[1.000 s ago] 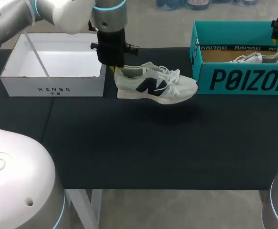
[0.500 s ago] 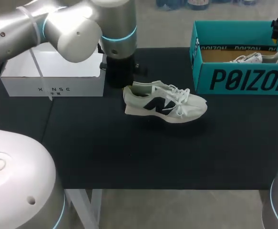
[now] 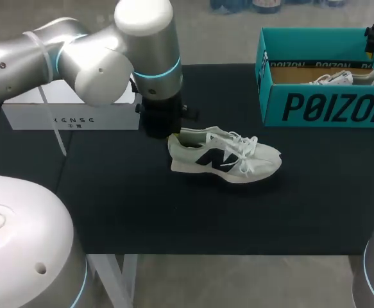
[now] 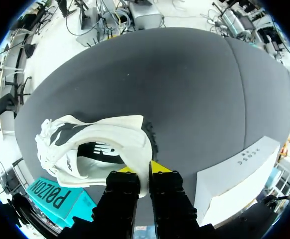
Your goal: Take the shoe out of the shoebox, open the shoe tongue, remove and reinsert the insole, then place the shoe into the shoebox
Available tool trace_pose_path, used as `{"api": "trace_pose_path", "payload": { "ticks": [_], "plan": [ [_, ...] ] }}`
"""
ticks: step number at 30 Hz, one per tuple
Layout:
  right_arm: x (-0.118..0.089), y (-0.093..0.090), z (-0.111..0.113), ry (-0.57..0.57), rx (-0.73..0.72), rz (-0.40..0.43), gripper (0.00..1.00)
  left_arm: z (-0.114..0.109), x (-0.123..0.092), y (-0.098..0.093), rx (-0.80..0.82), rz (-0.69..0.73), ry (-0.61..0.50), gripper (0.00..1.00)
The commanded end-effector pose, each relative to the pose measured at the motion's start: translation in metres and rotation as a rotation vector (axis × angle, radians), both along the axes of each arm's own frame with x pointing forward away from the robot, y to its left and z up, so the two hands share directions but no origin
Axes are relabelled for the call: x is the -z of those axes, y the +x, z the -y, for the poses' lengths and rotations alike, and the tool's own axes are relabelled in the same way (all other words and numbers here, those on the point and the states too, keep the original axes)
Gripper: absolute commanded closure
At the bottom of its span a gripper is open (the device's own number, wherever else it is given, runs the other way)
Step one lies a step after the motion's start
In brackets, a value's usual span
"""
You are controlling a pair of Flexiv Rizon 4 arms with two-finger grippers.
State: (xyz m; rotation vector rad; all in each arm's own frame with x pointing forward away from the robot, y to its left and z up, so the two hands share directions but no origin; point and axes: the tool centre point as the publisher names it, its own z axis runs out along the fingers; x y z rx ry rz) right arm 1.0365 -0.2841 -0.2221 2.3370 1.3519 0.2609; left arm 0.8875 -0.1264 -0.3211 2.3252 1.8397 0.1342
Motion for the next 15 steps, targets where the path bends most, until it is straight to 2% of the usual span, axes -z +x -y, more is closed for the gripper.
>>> {"api": "trace_pose_path", "payload": {
  "ticks": [1, 15],
  "plan": [
    [0.000, 0.000, 0.000, -0.001, 0.002, 0.001, 0.00, 0.009, 0.014, 0.004, -0.015, -0.021, 0.009, 1.00],
    [0.000, 0.000, 0.000, -0.001, 0.002, 0.001, 0.00, 0.015, 0.029, -0.007, -0.032, -0.072, 0.005, 1.00]
  ]
}}
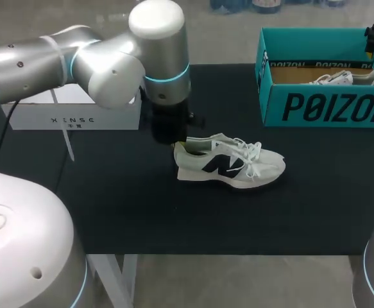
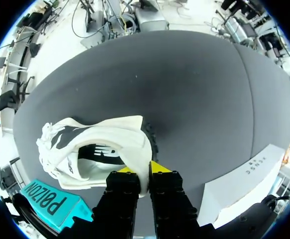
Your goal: Take the shoe out of the shoebox, open the shoe tongue, remove and reinsert the insole, then place the shoe into the shoebox
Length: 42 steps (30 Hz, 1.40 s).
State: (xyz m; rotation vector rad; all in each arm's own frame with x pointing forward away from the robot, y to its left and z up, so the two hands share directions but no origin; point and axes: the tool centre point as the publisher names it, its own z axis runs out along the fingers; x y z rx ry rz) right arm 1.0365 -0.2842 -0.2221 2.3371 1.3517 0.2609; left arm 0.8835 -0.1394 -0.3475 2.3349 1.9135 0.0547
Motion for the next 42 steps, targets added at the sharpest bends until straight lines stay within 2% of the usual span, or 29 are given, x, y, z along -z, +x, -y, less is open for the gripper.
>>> {"api": "trace_pose_path", "payload": {
  "ticks": [1, 3, 4, 5, 6, 10, 16, 22, 23, 24, 26, 27, 29, 30, 31, 42],
  "plan": [
    [0.000, 0.000, 0.000, -0.001, 0.001, 0.001, 0.00, 0.002, 0.002, -0.004, 0.000, 0.005, 0.005, 1.00],
    [0.000, 0.000, 0.000, -0.001, 0.001, 0.001, 0.00, 0.002, 0.003, -0.005, 0.004, -0.002, 0.015, 1.00],
    [0.000, 0.000, 0.000, -0.001, 0.001, 0.001, 0.00, 0.003, 0.004, -0.006, 0.009, -0.009, 0.020, 0.57],
    [0.000, 0.000, 0.000, -0.001, 0.001, 0.001, 0.00, 0.003, 0.004, -0.006, 0.007, -0.013, 0.035, 0.09],
    [0.000, 0.000, 0.000, -0.001, 0.001, 0.001, 0.00, 0.002, 0.002, -0.006, 0.003, -0.012, 0.037, 0.00],
    [0.000, 0.000, 0.000, -0.001, 0.001, 0.001, 0.00, -0.004, -0.012, -0.009, 0.002, 0.036, 0.056, 0.00],
    [0.000, 0.000, 0.000, -0.001, 0.001, 0.001, 0.00, -0.023, -0.051, -0.004, -0.017, 0.154, 0.072, 0.00],
    [0.000, 0.000, 0.000, -0.001, 0.001, 0.001, 0.00, -0.056, -0.082, 0.009, -0.084, 0.138, -0.026, 0.00],
    [0.000, 0.000, 0.000, -0.001, 0.001, 0.001, 0.00, -0.061, -0.087, 0.009, -0.085, 0.114, -0.089, 0.00],
    [0.000, 0.000, 0.000, -0.001, 0.001, 0.001, 0.00, -0.066, -0.089, 0.009, -0.109, 0.063, -0.143, 0.00],
    [0.000, 0.000, 0.000, -0.001, 0.001, 0.001, 0.00, -0.076, -0.094, 0.005, -0.119, 0.058, -0.204, 0.00],
    [0.000, 0.000, 0.000, -0.001, 0.001, 0.001, 0.00, -0.082, -0.094, 0.002, -0.159, -0.007, -0.263, 0.00],
    [0.000, 0.000, 0.000, -0.001, 0.001, 0.001, 0.00, -0.088, -0.096, -0.007, -0.167, -0.001, -0.300, 0.00],
    [0.000, 0.000, 0.000, -0.001, 0.001, 0.001, 0.00, -0.091, -0.096, -0.013, -0.183, -0.050, -0.367, 0.00],
    [0.000, 0.000, 0.000, -0.001, 0.001, 0.001, 0.00, -0.094, -0.092, -0.017, -0.222, -0.099, -0.359, 0.00],
    [0.000, 0.000, 0.000, -0.001, 0.001, 0.001, 0.00, -0.094, -0.092, -0.017, -0.222, -0.099, -0.359, 0.00]
  ]
}}
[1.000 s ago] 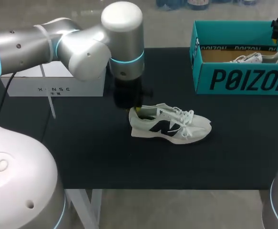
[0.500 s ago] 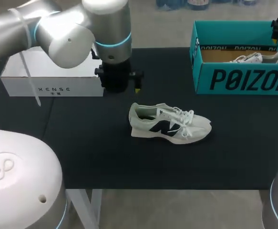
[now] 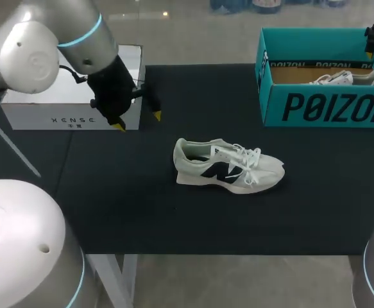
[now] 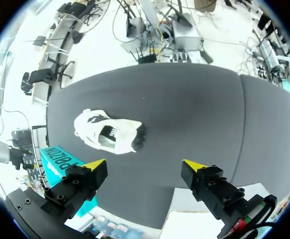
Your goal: Take the shoe out of the shoebox, open the shoe tongue, remove and reinsert the insole, then place the shoe into the shoebox
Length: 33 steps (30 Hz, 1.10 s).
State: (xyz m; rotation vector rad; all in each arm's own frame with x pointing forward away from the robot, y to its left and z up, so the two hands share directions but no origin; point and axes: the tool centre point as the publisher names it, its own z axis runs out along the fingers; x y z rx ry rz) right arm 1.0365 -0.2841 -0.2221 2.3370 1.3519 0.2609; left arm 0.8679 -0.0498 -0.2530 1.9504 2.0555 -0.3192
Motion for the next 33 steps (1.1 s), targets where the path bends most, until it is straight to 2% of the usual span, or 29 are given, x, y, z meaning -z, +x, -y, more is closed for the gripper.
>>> {"api": "trace_pose_path", "payload": {
  "ticks": [1, 18, 19, 22, 25, 27, 30, 31, 33],
  "plan": [
    [0.000, 0.000, 0.000, -0.001, 0.002, 0.001, 0.00, -0.004, 0.003, -0.002, 0.002, 0.008, -0.050, 0.00],
    [0.000, 0.000, 0.000, -0.001, 0.002, 0.001, 0.00, -0.004, 0.003, -0.002, 0.002, 0.008, -0.050, 0.00],
    [0.000, 0.000, 0.000, -0.001, 0.002, 0.001, 0.00, -0.007, 0.007, -0.006, 0.013, -0.058, -0.170, 0.00],
    [0.000, 0.000, 0.000, -0.001, 0.002, 0.001, 0.00, -0.015, 0.019, -0.017, -0.005, -0.167, -0.353, 0.00],
    [0.000, 0.000, 0.000, -0.001, 0.002, 0.001, 0.00, -0.025, 0.028, -0.032, -0.051, -0.238, -0.492, 0.00],
    [0.000, 0.000, 0.000, -0.001, 0.002, 0.001, 0.00, -0.028, 0.033, -0.041, -0.090, -0.245, -0.504, 0.00],
    [0.000, 0.000, 0.000, -0.001, 0.002, 0.001, 0.00, -0.033, 0.045, -0.054, -0.145, -0.305, -0.652, 0.00],
    [0.000, 0.000, 0.000, -0.001, 0.002, 0.001, 0.00, -0.033, 0.049, -0.056, -0.147, -0.339, -0.709, 0.00],
    [0.000, 0.000, 0.000, -0.001, 0.002, 0.001, 0.00, -0.033, 0.061, -0.058, -0.187, -0.362, -0.752, 0.00]
  ]
}}
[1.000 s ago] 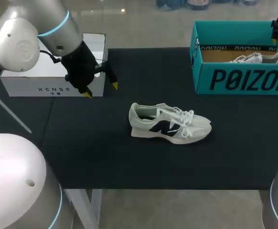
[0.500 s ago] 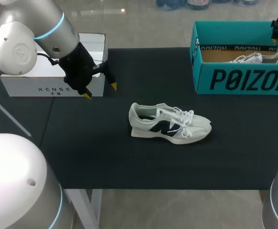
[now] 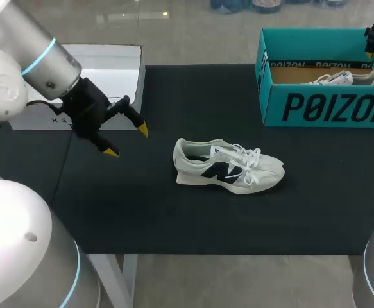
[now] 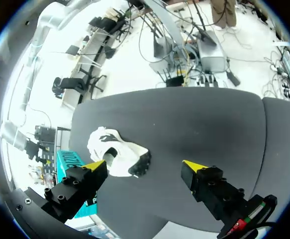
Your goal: Take the shoe out of the shoebox, open the shoe tongue, remove and reinsert the insole, then place the shoe into the shoebox
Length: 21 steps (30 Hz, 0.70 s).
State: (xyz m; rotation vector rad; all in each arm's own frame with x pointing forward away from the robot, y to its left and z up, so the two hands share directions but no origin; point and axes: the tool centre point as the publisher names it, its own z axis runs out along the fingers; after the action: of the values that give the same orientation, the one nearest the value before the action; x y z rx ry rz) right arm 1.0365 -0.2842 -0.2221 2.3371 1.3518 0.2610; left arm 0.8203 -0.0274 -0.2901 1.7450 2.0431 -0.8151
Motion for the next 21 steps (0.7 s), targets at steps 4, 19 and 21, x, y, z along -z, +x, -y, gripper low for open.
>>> {"api": "trace_pose_path", "payload": {
  "ticks": [4, 19, 21],
  "plan": [
    [0.000, 0.000, 0.000, -0.001, 0.002, 0.001, 0.00, -0.004, 0.036, -0.013, -0.179, -0.193, -0.499, 0.00],
    [0.000, 0.000, 0.000, -0.001, 0.002, 0.001, 0.00, 0.016, 0.049, -0.004, -0.197, -0.339, -0.571, 0.00],
    [0.000, 0.000, 0.000, -0.001, 0.002, 0.001, 0.00, 0.016, 0.049, -0.004, -0.197, -0.339, -0.571, 0.00]
  ]
}}
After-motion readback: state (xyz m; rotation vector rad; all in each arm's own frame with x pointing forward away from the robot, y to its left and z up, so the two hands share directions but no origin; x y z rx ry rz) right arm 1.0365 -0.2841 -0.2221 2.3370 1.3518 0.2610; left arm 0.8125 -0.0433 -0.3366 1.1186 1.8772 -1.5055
